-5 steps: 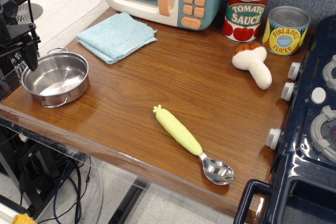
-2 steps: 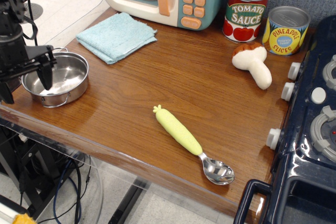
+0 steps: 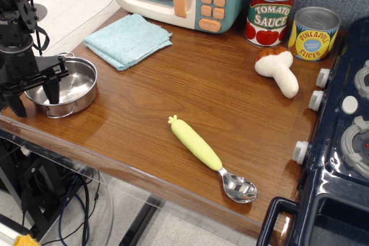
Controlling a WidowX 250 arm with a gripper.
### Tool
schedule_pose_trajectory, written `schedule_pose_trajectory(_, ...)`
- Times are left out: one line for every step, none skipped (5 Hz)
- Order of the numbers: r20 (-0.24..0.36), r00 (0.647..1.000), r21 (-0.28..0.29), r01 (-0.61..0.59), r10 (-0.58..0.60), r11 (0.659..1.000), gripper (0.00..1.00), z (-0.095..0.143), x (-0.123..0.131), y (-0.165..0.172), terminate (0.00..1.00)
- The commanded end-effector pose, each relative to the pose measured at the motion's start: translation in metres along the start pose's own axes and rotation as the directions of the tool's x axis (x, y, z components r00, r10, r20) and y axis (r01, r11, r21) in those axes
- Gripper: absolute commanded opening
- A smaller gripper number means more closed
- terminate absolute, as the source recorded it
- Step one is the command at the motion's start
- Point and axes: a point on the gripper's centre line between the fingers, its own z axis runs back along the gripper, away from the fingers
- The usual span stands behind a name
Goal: Place the metal pot between the ice cream scoop and mushroom
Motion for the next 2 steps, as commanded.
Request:
schedule_pose_trajectory(0.03, 0.999, -0.017, 0.018, -0.017, 1.0, 0.0, 0.0087, 0.0091, -0.0028, 0.0)
schedule_pose_trajectory(0.031, 0.999, -0.021, 0.011, -0.01, 1.0, 0.0, 0.0097, 0.0104, -0.0023, 0.0)
